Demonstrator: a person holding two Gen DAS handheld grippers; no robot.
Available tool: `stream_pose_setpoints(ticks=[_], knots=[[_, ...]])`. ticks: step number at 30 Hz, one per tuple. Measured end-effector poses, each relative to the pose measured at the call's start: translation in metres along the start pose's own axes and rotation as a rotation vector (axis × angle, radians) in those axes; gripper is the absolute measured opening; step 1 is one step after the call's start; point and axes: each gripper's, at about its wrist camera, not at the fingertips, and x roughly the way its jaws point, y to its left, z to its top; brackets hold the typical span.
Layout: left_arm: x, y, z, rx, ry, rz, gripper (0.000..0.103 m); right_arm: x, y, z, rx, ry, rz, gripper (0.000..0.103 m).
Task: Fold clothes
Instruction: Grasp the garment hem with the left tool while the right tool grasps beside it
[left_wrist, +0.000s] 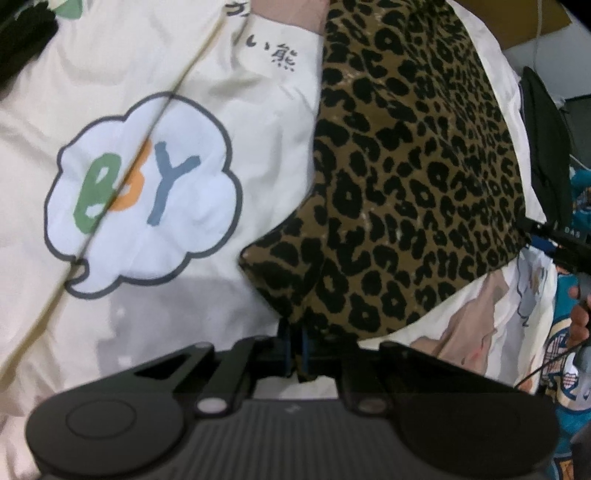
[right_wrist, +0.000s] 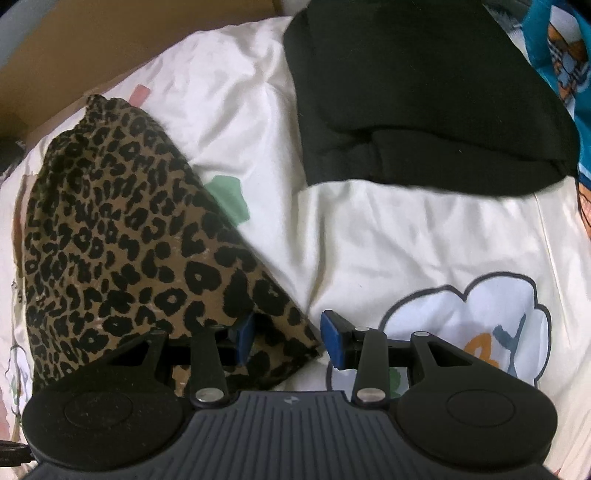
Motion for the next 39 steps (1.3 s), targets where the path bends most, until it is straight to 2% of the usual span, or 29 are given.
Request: stream_pose_setpoints(ticks=[7,16,27,33,36,39], knots=[[-0.011,0.005,-0.004,0.002,-0.006,0.009,0.005,0.004,0.006,0.000,-0.029,0.032,0.014,0.046],[-0.029,0.025,-0.005,0.001,-0.021,0.032,0.005,-0.004,0.007,0.010,-0.042,0.033,0.053,0.046],[-0.034,0.039,-0.010,0.009,-0.018,0.058,0.005,0.007,0.018,0.019,-0.183,0.140,0.084,0.046],[-0.033,0.046,-0.015,0.010,-0.016,0.051,0.005,0.019,0.024,0.012,-0.232,0.236,0.096,0.046],[-0.033,0.050,-0.016,0.018,-0.014,0.053,0.005,0.022,0.022,0.007,-0.207,0.245,0.099,0.040],[-0.034,0.051,-0.019,0.028,-0.012,0.057,0.005,0.020,0.023,0.005,-0.211,0.249,0.104,0.021]])
